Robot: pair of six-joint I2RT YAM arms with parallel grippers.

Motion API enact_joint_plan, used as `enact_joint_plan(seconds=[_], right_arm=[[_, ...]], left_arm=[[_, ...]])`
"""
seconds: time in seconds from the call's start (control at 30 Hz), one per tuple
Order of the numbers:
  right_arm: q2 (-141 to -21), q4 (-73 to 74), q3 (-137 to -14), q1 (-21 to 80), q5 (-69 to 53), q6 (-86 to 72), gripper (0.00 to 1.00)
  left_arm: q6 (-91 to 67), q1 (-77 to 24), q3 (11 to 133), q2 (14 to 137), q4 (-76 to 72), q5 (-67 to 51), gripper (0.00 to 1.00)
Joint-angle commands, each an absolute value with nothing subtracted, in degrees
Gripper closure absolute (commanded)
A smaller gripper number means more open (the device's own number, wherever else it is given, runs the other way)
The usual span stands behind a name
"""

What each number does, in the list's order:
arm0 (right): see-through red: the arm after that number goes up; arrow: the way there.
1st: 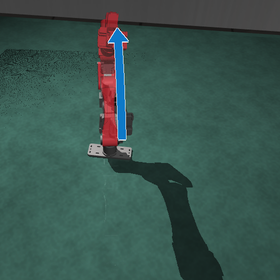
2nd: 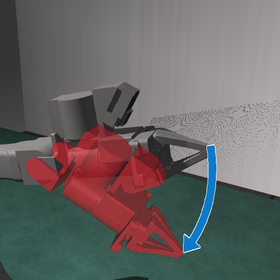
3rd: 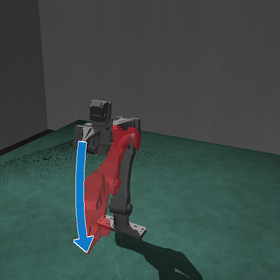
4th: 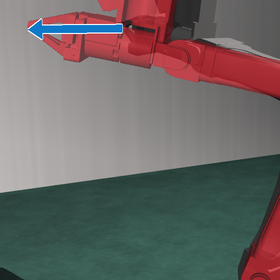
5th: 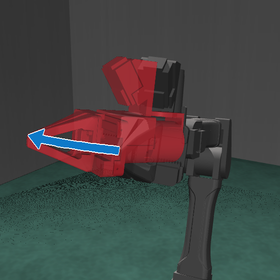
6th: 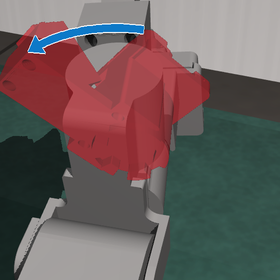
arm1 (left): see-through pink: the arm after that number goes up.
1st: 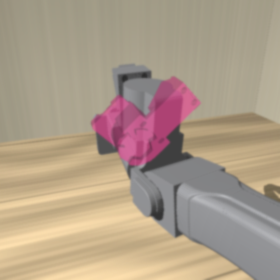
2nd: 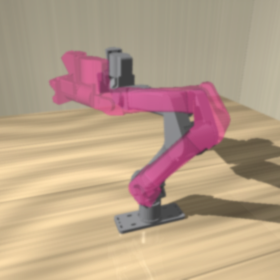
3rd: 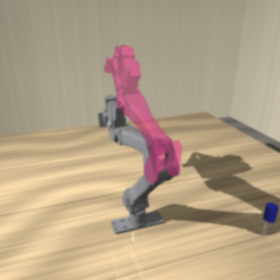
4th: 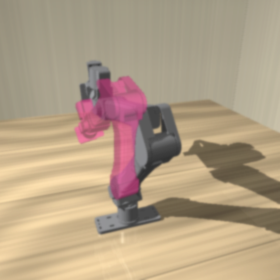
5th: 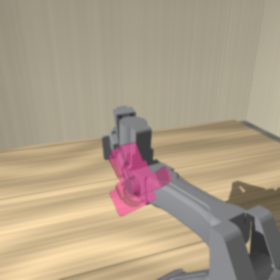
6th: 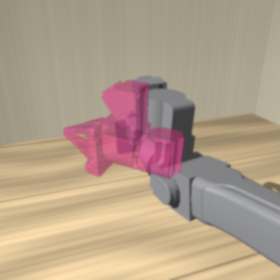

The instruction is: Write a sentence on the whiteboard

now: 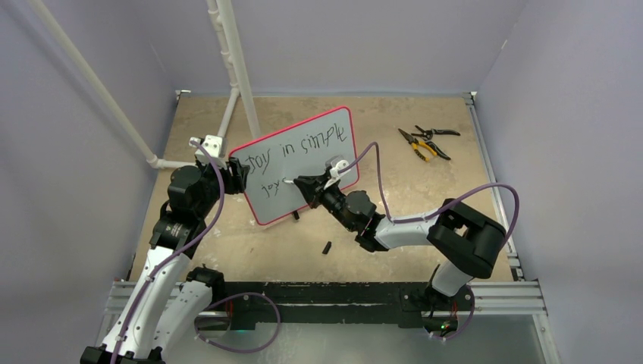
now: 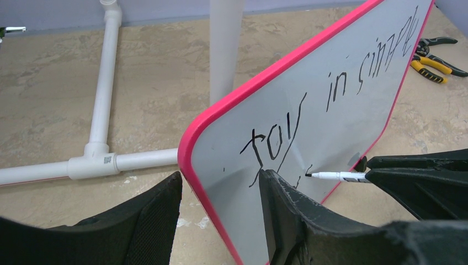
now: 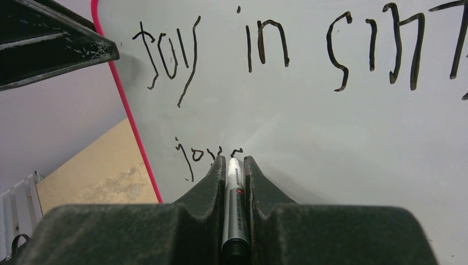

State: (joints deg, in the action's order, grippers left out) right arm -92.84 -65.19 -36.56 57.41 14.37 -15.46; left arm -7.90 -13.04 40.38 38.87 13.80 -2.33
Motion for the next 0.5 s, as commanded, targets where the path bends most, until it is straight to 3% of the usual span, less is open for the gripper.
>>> enact_joint_plan(seconds=[0.0,0.47], right_arm=[[-92.04,-64.07,-37.56,57.23,18.29,-15.3,1.0],[-90.89,-63.14,-35.83,57.22,20.17,-15.23,1.0]], left_arm=[[-7.48,-13.01,40.19,38.32,11.48,-2.81,0.47],[-7.58,-13.01,40.17,38.15,11.38,-2.9,0.47]])
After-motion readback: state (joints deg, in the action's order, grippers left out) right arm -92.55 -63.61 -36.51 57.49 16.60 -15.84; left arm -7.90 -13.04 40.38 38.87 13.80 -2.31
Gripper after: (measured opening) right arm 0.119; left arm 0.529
